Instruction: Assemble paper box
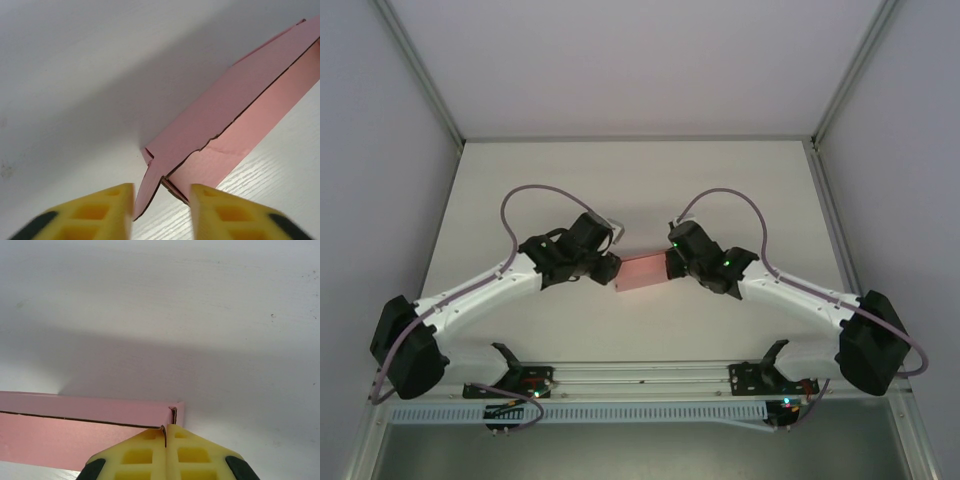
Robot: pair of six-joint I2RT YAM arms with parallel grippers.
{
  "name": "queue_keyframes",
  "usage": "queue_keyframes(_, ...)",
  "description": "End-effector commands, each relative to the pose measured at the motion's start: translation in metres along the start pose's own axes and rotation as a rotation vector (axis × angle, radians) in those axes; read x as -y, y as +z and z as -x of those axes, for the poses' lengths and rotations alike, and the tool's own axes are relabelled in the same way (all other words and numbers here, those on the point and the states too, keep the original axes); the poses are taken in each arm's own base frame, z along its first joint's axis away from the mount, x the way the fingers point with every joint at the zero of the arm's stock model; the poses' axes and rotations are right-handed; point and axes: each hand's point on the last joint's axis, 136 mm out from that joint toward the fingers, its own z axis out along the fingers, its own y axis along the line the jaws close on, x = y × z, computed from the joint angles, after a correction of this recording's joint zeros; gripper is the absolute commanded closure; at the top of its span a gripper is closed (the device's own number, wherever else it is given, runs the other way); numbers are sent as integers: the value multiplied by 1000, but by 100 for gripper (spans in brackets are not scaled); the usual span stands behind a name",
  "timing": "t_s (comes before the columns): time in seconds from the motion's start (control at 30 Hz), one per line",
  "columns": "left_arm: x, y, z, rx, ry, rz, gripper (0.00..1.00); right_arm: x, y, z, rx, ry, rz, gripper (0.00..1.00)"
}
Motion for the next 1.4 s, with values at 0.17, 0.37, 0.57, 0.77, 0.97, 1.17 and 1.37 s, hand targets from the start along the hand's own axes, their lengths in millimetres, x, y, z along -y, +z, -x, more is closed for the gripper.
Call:
queue_keyframes(0.17,-2,6,-4,-29,-10,25,93,3,4,-22,-84,-11,-31,100)
queue_keyframes(0.37,-2,5,2,-7,-55,27,100,1,5,-24,-92,-12,-27,100)
queue_keyframes(0.57,11,1,14,-19,-254,-50,100,2,4,-26,-87,-11,-80,100)
queue_keyframes(0.77,1,4,7,-15,-423,-24,100,0,5,-28,-45,68,-101,100)
queue_keyframes(0.97,-1,15,8,-13,-503,-35,100,-9,5,-28,-18,106,-63,100)
queue_keyframes(1.17,-1,20,4,-29,-523,-41,100,-10,5,-31,-21,102,-68,100)
queue_keyframes(1.37,-12,28,-14,-39,-437,18,100,-12,5,-30,-11,81,-56,100)
